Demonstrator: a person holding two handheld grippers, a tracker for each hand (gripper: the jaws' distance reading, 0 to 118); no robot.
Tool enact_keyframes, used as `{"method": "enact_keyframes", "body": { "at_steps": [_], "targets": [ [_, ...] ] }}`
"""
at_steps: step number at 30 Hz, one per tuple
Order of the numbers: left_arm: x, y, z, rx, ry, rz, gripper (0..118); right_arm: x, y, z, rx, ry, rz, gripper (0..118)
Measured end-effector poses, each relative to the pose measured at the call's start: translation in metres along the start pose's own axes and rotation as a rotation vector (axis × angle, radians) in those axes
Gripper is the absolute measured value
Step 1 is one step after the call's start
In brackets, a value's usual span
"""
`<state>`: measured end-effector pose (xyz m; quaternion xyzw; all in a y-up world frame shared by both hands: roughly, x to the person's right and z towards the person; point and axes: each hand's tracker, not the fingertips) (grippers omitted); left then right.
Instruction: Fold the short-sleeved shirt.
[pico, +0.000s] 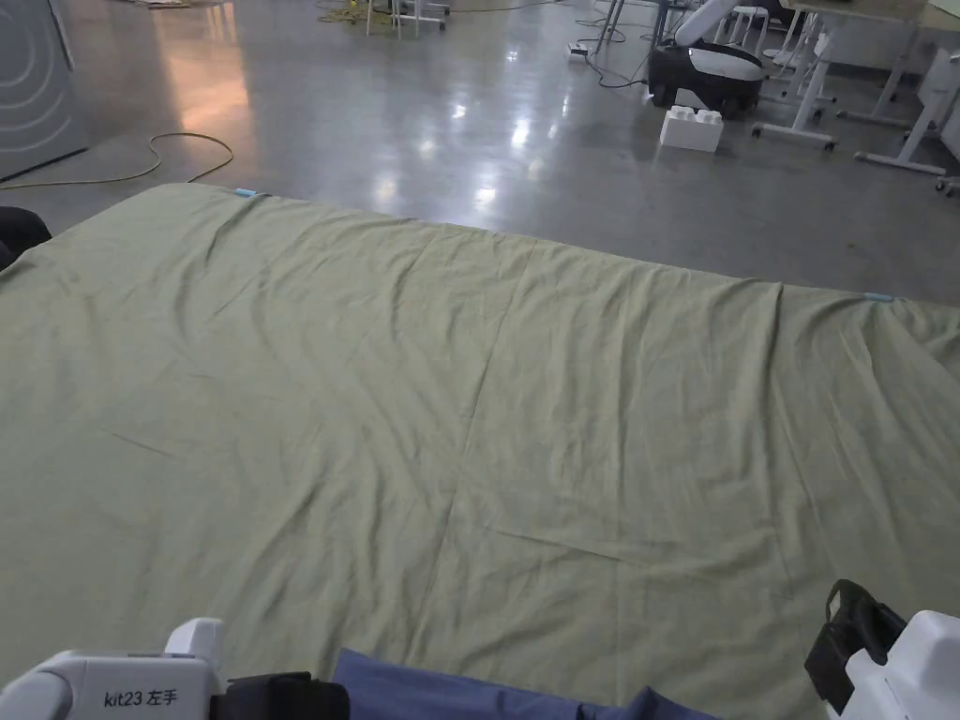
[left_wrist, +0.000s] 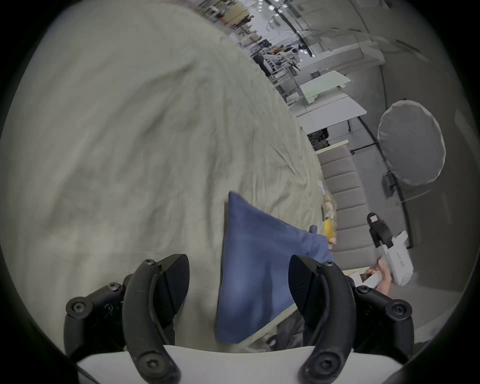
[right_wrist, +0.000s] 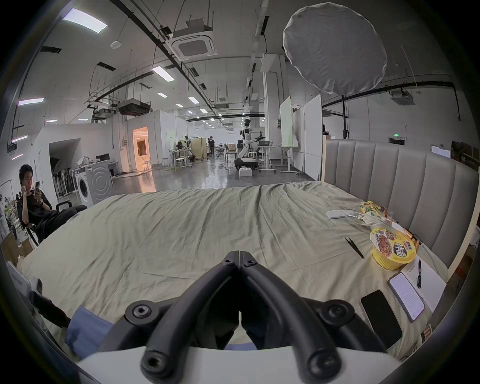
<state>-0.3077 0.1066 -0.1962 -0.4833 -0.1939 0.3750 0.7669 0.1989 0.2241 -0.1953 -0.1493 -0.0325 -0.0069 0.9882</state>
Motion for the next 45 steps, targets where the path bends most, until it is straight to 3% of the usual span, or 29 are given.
{"method": "enact_keyframes", "body": {
  "at_steps": [5,8,9,11,12,14,16,22,27,36,45],
  "targets": [
    [-0.025,-0.009,-0.017,0.052,-0.251,0.131,78,-0.001,0.000,0.001,-0.002,-0.002,-0.001,1],
    [-0.028,-0.013,-0.031,0.020,-0.332,0.185,65,-0.002,-0.002,0.002,-0.008,-0.002,-0.005,1],
    [-0.026,-0.014,-0.035,0.026,-0.320,0.174,54,-0.002,-0.003,0.002,-0.010,-0.002,-0.007,1],
    [-0.020,-0.015,-0.041,0.017,-0.291,0.127,19,-0.003,-0.004,0.002,-0.015,-0.001,-0.011,1],
    [-0.017,-0.015,-0.044,0.007,-0.250,0.118,17,-0.003,-0.005,0.002,-0.018,-0.001,-0.012,1],
    [-0.015,-0.014,-0.048,-0.026,-0.164,0.111,15,-0.003,-0.005,0.003,-0.019,0.000,-0.011,1],
    [-0.020,-0.011,-0.041,-0.009,-0.228,0.125,13,-0.003,-0.005,0.005,-0.019,-0.002,-0.007,1],
    [0.010,-0.003,-0.016,0.023,-0.243,0.044,13,-0.001,-0.002,0.006,-0.015,-0.007,-0.009,1],
    [0.027,0.020,0.027,0.059,-0.185,0.001,13,0.001,-0.001,0.007,-0.014,-0.006,-0.007,1],
    [0.080,0.049,0.104,0.120,0.220,-0.147,13,0.000,-0.001,0.004,-0.013,0.009,-0.009,1],
    [0.155,0.038,0.085,0.102,0.289,-0.195,13,-0.003,-0.006,0.002,-0.022,0.026,-0.026,1]
  ]
}}
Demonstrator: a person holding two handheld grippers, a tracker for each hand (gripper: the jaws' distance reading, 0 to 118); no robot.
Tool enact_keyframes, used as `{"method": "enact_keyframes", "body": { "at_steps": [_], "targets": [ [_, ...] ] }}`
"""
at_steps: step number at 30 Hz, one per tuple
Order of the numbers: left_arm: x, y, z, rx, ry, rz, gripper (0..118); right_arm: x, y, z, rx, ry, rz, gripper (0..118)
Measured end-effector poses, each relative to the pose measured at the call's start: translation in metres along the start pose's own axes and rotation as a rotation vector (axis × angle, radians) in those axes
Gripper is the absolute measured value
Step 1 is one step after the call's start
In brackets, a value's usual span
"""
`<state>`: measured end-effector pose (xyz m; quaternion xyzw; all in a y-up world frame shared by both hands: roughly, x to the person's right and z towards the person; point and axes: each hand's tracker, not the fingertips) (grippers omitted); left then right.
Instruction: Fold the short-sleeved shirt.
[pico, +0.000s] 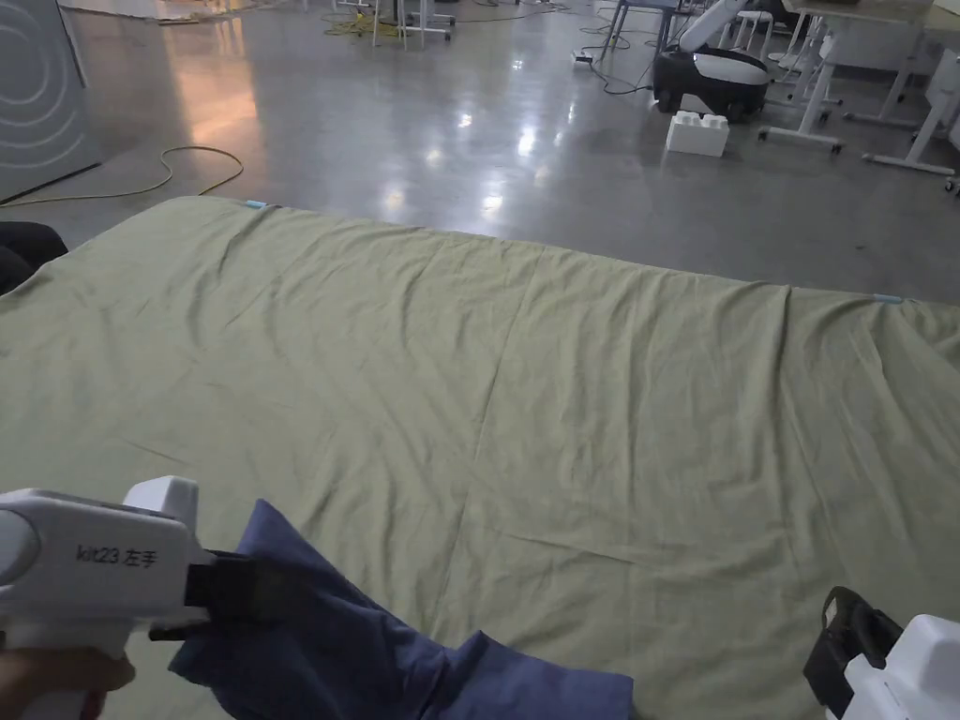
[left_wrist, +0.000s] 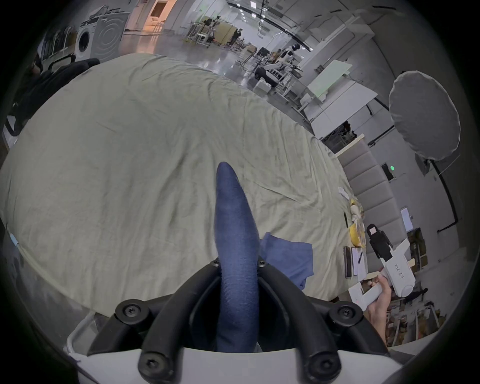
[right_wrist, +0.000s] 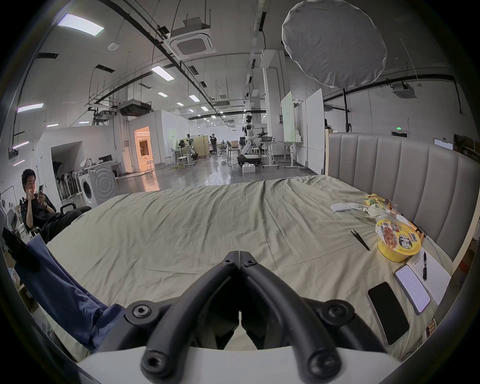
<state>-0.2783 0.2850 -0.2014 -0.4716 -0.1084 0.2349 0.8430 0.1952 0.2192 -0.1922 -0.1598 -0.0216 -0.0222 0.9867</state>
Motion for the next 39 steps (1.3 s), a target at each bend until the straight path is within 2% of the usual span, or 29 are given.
{"method": "enact_keyframes", "body": {
  "at_steps": [5,14,20,30,32,35,39],
  "targets": [
    [0.047,-0.004,-0.008,-0.009,0.047,-0.054,13,0.003,-0.002,-0.001,-0.004,-0.001,-0.003,1],
    [0.112,-0.016,-0.041,-0.065,0.035,-0.136,16,0.007,-0.003,0.002,-0.008,-0.011,-0.014,1],
    [0.151,-0.032,-0.091,-0.127,0.049,-0.152,21,0.011,-0.005,0.005,-0.011,-0.019,-0.023,1],
    [0.185,-0.078,-0.205,-0.258,0.144,-0.194,22,0.025,-0.007,0.015,-0.016,-0.048,-0.033,1],
    [0.185,-0.086,-0.218,-0.276,0.142,-0.190,33,0.028,-0.007,0.017,-0.016,-0.057,-0.032,1],
    [0.182,-0.089,-0.215,-0.271,0.100,-0.186,60,0.034,-0.007,0.018,-0.018,-0.065,-0.032,1],
    [0.173,-0.076,-0.186,-0.259,-0.004,-0.150,66,0.038,-0.008,0.019,-0.019,-0.072,-0.028,1]
  ]
}}
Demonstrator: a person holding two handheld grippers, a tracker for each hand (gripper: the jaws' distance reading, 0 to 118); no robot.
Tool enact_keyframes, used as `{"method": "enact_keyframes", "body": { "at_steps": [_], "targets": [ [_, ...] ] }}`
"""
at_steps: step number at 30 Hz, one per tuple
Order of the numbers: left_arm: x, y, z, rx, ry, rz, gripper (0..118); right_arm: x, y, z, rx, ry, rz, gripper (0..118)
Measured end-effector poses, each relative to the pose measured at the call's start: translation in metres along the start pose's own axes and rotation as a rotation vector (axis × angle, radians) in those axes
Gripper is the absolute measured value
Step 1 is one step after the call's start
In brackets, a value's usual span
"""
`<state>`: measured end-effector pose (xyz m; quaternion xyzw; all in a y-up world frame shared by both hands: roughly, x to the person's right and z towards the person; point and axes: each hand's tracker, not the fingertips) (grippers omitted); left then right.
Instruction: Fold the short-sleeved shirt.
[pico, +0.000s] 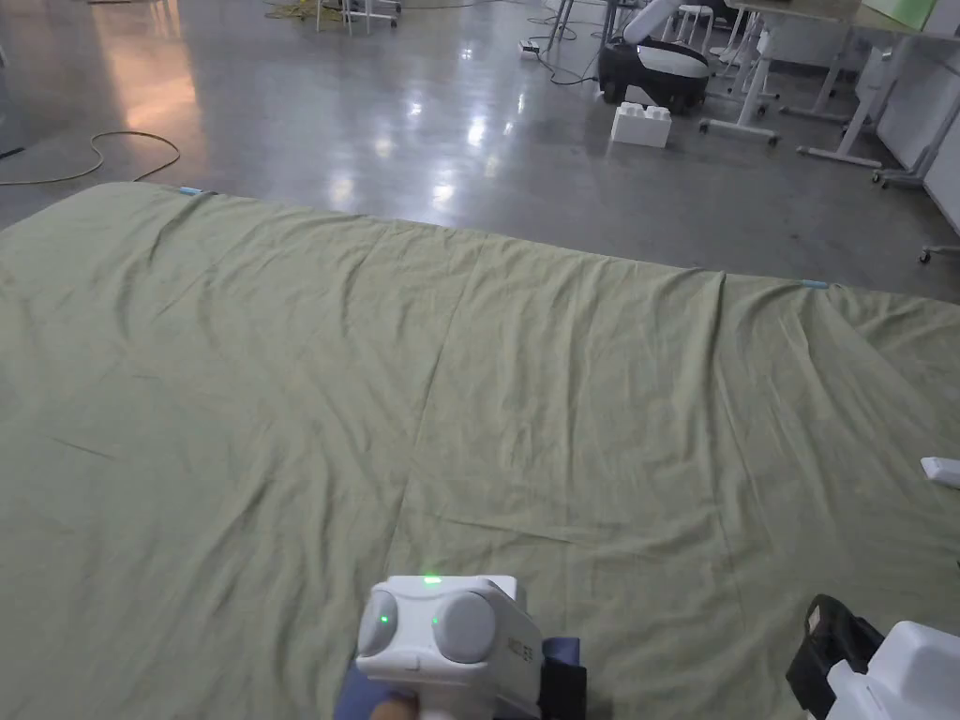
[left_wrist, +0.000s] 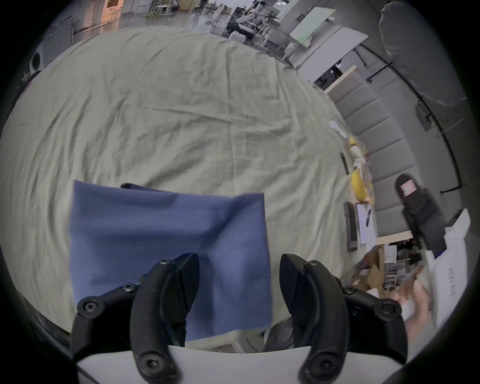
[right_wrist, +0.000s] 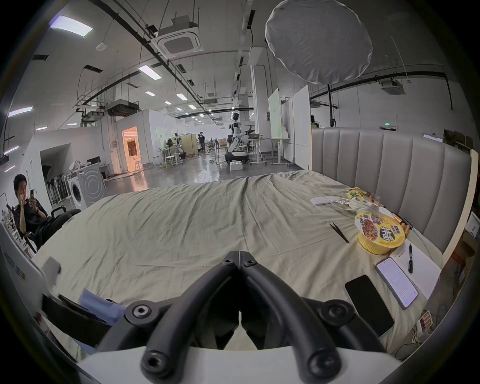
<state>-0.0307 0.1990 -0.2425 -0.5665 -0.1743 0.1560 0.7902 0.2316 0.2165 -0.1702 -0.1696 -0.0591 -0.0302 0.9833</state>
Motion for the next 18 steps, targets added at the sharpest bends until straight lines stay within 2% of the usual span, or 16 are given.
{"method": "enact_keyframes", "body": {
  "at_steps": [5,6,8,13,18],
  "targets": [
    [-0.016,0.004,0.029,0.090,-0.006,-0.020,62,0.000,-0.002,-0.001,-0.008,0.006,-0.007,1],
    [-0.018,0.004,0.029,0.102,0.019,-0.030,50,-0.001,-0.002,-0.001,-0.009,0.007,-0.008,1],
    [-0.021,0.001,0.023,0.101,0.049,-0.038,18,-0.002,-0.004,-0.001,-0.010,0.008,-0.010,1],
    [-0.024,-0.016,-0.012,-0.023,-0.051,-0.002,16,-0.004,-0.009,-0.003,-0.022,0.016,-0.008,1],
    [-0.016,-0.034,-0.045,-0.001,-0.047,-0.025,11,-0.004,-0.011,-0.004,-0.032,0.016,-0.009,1]
  ]
}}
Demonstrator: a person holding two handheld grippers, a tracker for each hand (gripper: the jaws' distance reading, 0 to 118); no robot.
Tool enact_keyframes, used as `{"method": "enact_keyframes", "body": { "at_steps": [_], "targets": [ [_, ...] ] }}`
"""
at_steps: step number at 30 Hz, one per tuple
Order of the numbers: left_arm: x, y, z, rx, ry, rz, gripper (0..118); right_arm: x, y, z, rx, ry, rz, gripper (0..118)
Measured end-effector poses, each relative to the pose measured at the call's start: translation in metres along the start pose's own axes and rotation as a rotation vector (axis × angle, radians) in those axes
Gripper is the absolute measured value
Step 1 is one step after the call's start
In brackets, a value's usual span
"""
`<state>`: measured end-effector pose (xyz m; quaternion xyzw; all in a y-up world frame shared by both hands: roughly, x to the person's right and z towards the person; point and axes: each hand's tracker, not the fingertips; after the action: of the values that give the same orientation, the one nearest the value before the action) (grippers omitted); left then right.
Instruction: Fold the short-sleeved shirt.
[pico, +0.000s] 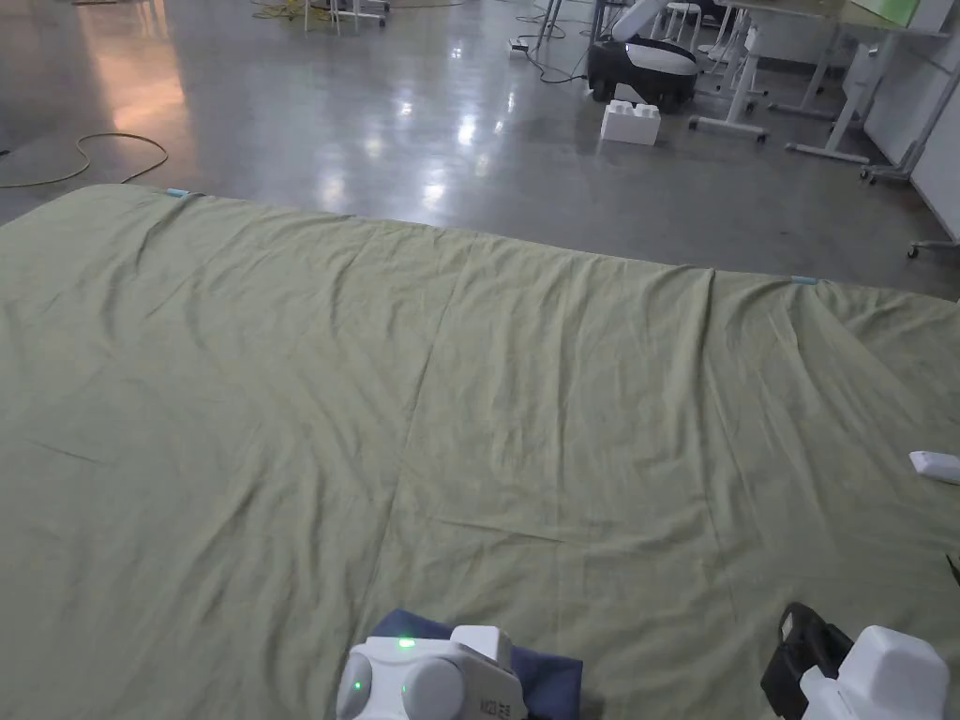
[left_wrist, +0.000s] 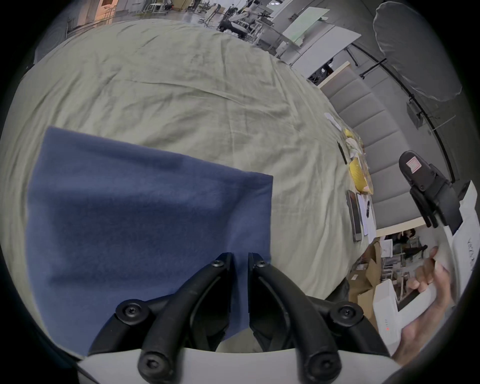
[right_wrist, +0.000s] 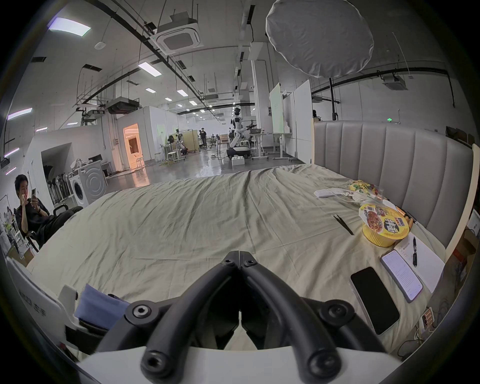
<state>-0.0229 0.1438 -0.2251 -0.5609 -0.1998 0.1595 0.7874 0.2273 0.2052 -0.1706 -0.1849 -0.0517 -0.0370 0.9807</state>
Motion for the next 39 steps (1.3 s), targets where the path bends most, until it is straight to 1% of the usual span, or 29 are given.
{"method": "enact_keyframes", "body": {
  "at_steps": [4,7,10,13,15,17,20,21,22,23,26,27,29,35,36,39],
  "targets": [
    [0.003,-0.010,-0.009,0.058,-0.010,-0.033,10,0.000,0.001,0.001,0.004,0.001,0.001,1],
    [-0.001,-0.013,-0.001,0.079,-0.028,-0.027,11,-0.002,0.006,0.004,0.015,0.008,0.005,1],
    [-0.006,-0.009,0.024,0.122,-0.067,-0.031,10,-0.007,0.011,0.007,0.043,0.017,0.015,1],
    [-0.011,-0.002,0.062,0.271,-0.059,-0.107,10,-0.017,0.019,0.011,0.094,0.026,0.030,1],
    [-0.015,0.004,0.088,0.407,-0.008,-0.144,10,-0.026,0.025,0.013,0.138,0.022,0.057,1],
    [-0.020,0.007,0.111,0.562,0.072,-0.189,10,-0.035,0.030,0.015,0.197,0.023,0.081,1],
    [-0.026,0.009,0.137,0.781,0.232,-0.277,10,-0.049,0.039,0.019,0.278,0.019,0.126,1],
    [-0.028,0.008,0.143,0.839,0.292,-0.309,10,-0.054,0.043,0.020,0.318,0.018,0.153,1],
    [-0.031,0.007,0.145,0.894,0.348,-0.336,11,-0.057,0.046,0.020,0.333,0.012,0.157,1],
    [-0.033,0.005,0.149,0.939,0.397,-0.353,10,-0.059,0.047,0.019,0.315,0.018,0.141,1],
    [-0.042,0.000,0.156,1.050,0.494,-0.359,10,-0.065,0.050,0.019,0.350,0.010,0.147,1],
    [-0.044,-0.002,0.157,1.067,0.525,-0.350,11,-0.067,0.051,0.019,0.357,0.005,0.154,1],
    [-0.049,-0.003,0.159,1.083,0.541,-0.331,11,-0.068,0.050,0.018,0.360,0.004,0.157,1],
    [-0.065,0.001,0.163,1.059,0.545,-0.259,11,-0.066,0.049,0.020,0.362,-0.006,0.152,1],
    [-0.068,0.001,0.163,1.053,0.545,-0.252,11,-0.066,0.048,0.020,0.352,-0.003,0.154,1],
    [-0.075,0.000,0.163,1.017,0.523,-0.241,11,-0.067,0.034,0.023,0.256,0.041,0.115,1]
  ]
}}
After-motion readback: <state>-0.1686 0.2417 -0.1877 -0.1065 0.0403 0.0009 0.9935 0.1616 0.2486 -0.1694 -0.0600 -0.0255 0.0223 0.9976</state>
